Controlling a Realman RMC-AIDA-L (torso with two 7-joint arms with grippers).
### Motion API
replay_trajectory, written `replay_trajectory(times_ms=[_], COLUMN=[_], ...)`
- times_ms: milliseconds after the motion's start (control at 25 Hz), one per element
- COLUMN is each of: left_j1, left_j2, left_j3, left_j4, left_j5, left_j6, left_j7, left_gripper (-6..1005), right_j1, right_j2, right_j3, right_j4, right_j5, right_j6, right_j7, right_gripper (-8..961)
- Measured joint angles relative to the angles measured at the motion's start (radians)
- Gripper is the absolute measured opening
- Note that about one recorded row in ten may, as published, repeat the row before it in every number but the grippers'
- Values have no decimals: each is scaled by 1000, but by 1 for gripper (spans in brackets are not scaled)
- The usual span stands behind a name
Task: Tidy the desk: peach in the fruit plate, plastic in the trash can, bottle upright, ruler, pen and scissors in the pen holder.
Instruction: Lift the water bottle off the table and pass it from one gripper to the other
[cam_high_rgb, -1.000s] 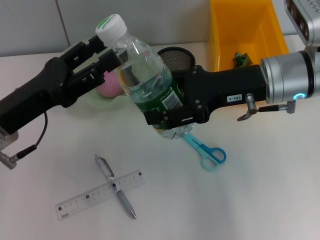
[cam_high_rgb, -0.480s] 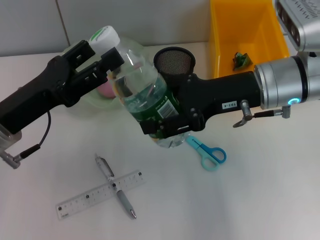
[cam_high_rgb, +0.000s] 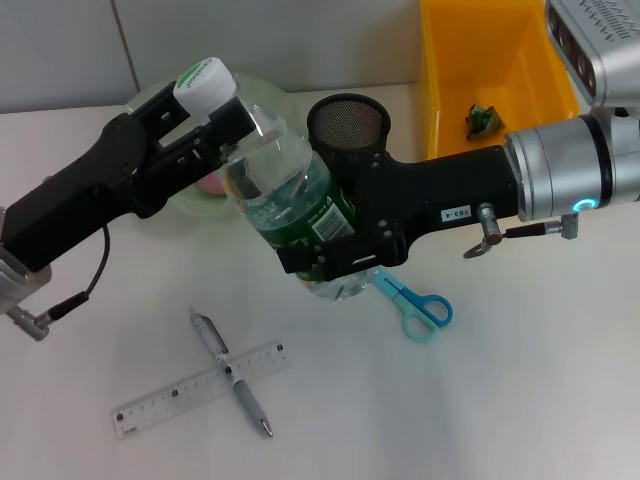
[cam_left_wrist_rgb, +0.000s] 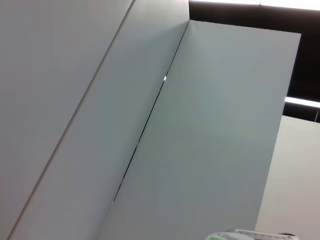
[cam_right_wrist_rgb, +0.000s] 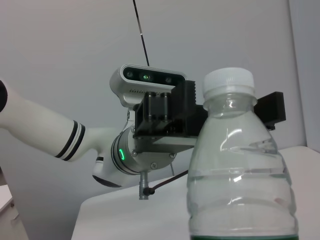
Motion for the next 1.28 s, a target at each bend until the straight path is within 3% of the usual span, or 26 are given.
replay_trajectory(times_ms=[760,1040,1280], left_j1=[-4,-4,-4], left_j2=[0,0,0], left_j3=[-6,-3,-2], left_j4=[-11,-12,-18], left_j5=[0,0,0], left_j6=[7,4,0], left_j7=[13,13,13], left_gripper=[786,590,549], right_j1=[8,8,8], right_j2=[0,0,0], right_j3=[-1,-1,-1], right_j4=[15,15,16], right_j5=[0,0,0], right_j6=[3,3,3], right_j7=[-6,-6,-9], right_gripper=[771,771,771])
